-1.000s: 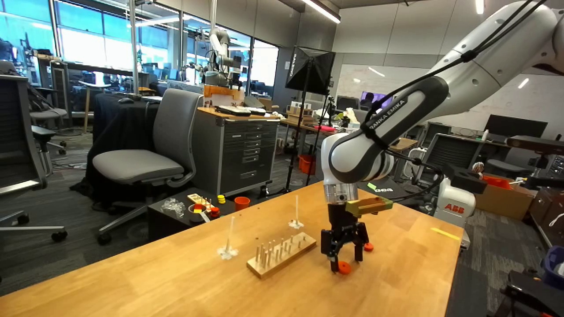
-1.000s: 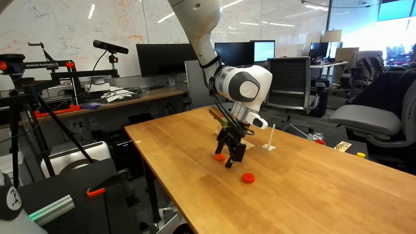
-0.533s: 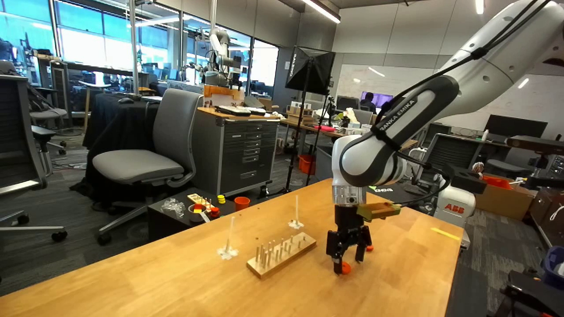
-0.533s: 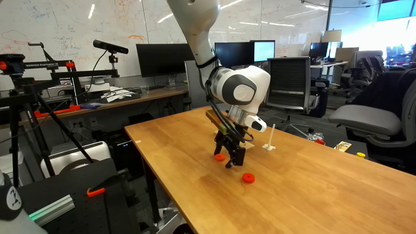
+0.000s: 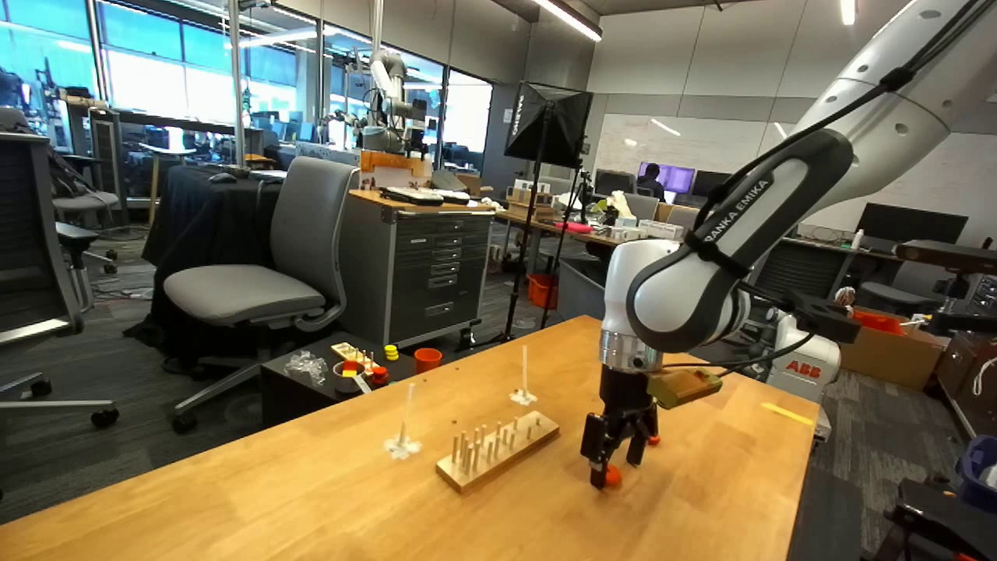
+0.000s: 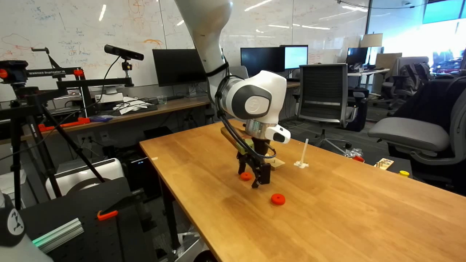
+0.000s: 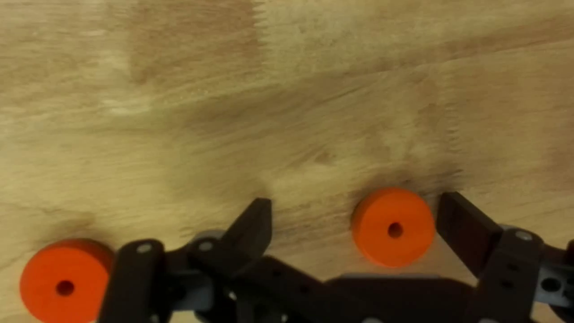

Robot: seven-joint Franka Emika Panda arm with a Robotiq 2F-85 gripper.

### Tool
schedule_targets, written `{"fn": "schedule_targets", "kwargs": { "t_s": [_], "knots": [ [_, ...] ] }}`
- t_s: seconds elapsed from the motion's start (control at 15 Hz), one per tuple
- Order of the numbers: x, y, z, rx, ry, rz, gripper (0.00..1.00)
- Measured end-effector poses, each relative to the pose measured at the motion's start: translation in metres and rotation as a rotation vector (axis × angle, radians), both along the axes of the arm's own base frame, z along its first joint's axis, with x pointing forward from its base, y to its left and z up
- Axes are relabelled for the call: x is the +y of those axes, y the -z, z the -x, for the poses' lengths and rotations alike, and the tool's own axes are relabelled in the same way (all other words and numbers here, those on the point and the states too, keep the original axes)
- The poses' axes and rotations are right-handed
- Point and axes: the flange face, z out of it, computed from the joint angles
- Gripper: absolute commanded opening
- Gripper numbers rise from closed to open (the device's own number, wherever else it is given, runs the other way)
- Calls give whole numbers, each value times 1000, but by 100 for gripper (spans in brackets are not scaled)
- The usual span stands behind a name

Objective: Pick up an orange disk and place it on a rod on the wooden base

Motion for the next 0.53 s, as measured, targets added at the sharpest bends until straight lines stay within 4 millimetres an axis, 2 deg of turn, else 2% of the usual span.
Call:
{"fn": "schedule_targets", "kwargs": {
  "t_s": [0.33,0.4,0.47,0.53],
  "knots": [
    [20,-8,8,-78,10,56,99],
    [23,-11,9,-93,17,61,75],
    [26,-13,10,-109,23,64,74],
    [30,-14,10,-125,27,66,69]
  ]
}}
